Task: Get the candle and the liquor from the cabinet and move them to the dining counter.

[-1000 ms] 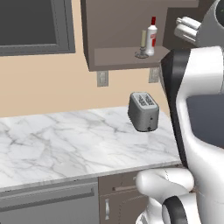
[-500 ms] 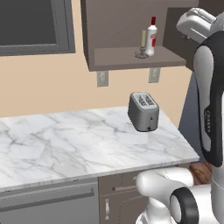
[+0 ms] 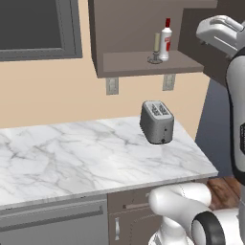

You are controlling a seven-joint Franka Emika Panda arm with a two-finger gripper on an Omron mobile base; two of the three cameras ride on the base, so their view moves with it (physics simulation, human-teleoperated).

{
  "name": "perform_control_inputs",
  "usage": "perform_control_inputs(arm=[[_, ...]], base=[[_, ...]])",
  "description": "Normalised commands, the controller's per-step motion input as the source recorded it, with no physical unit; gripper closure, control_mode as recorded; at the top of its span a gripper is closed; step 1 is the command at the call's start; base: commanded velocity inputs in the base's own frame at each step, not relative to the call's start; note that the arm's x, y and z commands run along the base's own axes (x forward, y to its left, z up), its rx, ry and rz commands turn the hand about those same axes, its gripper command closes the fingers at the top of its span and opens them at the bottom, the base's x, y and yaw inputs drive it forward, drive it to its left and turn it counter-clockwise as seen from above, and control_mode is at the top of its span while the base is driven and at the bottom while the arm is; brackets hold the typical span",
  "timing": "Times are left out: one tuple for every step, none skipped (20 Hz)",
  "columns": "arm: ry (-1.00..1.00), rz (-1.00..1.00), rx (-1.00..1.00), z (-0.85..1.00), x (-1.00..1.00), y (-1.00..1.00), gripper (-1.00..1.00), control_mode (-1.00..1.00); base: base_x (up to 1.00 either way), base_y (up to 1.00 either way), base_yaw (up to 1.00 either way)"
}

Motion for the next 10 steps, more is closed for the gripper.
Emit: perform_control_inputs(arm=[[-0.15,0.03,-0.13,-0.23,0.18,0.01,-1.0,-1.0],[-0.15,0.02,-0.14,-0.23,0.16,0.01,-1.0,-1.0],[-0.16,0.01,-0.14,-0.18,0.14,0.0,-1.0,-1.0],[-0.15,0.0,-0.14,-0.16,0.14,0.0,-1.0,-1.0],[-0.14,0.0,-0.14,-0.13,0.15,0.0,-1.0,-1.0],[-0.12,0.0,-0.14,-0.08,0.13,0.0,-1.0,-1.0],[-0.11,0.0,-0.15,-0.09,0.12,0.0,-1.0,-1.0],[-0.08,0.0,-0.17,-0.07,0.11,0.0,-1.0,-1.0],[-0.07,0.0,-0.17,-0.06,0.14,0.0,-1.0,-1.0],[-0.05,0.0,-0.15,-0.04,0.16,0.0,-1.0,-1.0]], base=[[0.0,0.0,0.0],[0.0,0.0,0.0],[0.0,0.0,0.0],[0.0,0.0,0.0],[0.0,0.0,0.0],[0.0,0.0,0.0],[0.0,0.0,0.0],[0.0,0.0,0.0],[0.0,0.0,0.0],[0.0,0.0,0.0]])
